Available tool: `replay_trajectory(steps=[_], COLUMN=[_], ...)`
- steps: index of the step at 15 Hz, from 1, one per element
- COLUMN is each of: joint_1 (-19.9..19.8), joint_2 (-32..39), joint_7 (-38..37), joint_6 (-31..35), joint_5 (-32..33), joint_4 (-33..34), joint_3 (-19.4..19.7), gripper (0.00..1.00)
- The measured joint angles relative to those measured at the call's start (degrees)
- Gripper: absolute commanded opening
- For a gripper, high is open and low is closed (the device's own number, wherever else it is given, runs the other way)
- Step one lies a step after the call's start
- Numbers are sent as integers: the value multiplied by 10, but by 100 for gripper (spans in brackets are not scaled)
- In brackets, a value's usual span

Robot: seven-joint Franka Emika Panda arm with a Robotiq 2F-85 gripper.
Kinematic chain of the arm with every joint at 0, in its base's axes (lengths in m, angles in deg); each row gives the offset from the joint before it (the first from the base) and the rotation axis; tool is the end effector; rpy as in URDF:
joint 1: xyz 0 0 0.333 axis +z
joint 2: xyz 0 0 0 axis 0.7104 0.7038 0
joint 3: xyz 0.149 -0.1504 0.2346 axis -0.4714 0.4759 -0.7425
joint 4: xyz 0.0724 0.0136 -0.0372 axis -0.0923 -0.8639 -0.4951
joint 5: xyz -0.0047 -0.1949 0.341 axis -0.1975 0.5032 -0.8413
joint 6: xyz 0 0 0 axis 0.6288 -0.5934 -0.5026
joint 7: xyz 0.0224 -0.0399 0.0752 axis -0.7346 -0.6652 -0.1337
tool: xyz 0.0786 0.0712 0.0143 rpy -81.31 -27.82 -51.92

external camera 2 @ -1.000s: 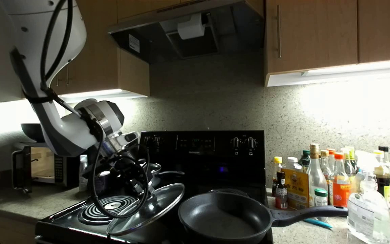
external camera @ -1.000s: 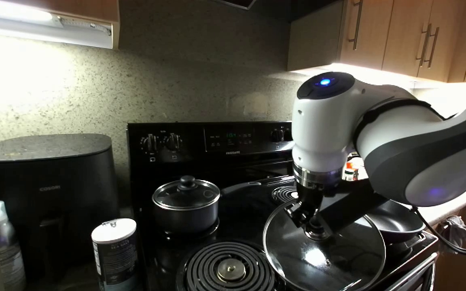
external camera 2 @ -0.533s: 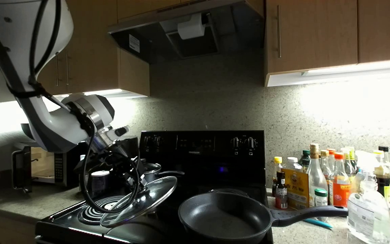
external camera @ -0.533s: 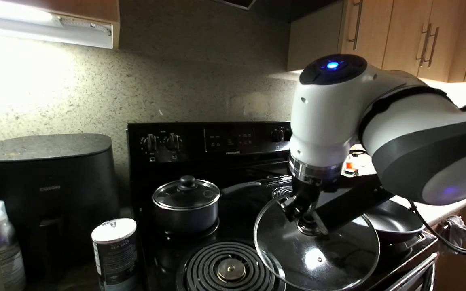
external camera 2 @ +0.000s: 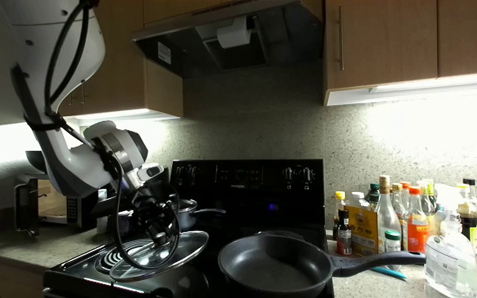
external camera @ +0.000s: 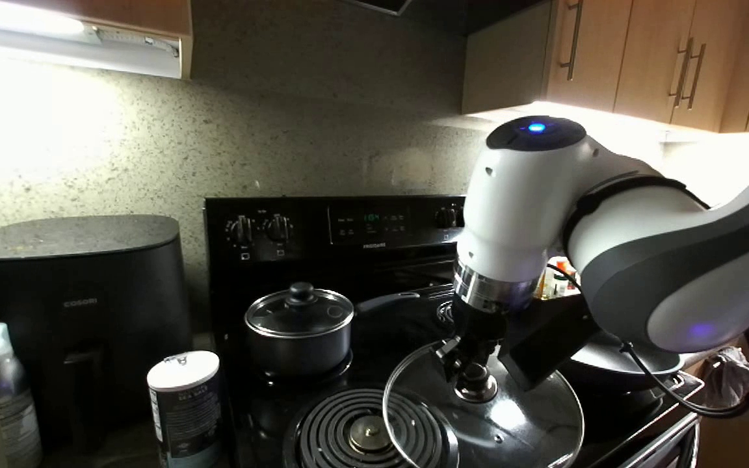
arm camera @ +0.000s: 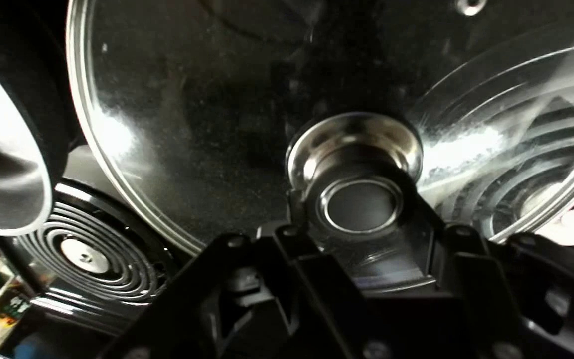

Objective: Pick up the lid from the pot and put it on the stove

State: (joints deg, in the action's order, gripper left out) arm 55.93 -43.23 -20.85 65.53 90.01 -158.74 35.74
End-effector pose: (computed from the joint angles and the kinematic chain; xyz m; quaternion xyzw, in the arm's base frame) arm 0.4392 0.2019 0.3111 0.9707 0.0687 0.1963 0.1205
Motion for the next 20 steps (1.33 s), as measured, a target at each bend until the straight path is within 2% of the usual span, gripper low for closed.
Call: replay_trajectory(steps=[1,3,5,6,11,12,20], joint_1=[-4,-13,-17,-17,-17,-17,-17], joint_2=[8,29,41,43,43,42,41], joint_7=[40,103,116,117,103,94,76], joint_6=[22,53,61,61,61,61,61], joint_5=[-27,-74,-82,-82,-78,-73,-58], joint_4=[0,2,7,8,10,10,11], joint_3=[9,25,29,29,33,37,47], gripper=[49,49,49,24,24,49,49])
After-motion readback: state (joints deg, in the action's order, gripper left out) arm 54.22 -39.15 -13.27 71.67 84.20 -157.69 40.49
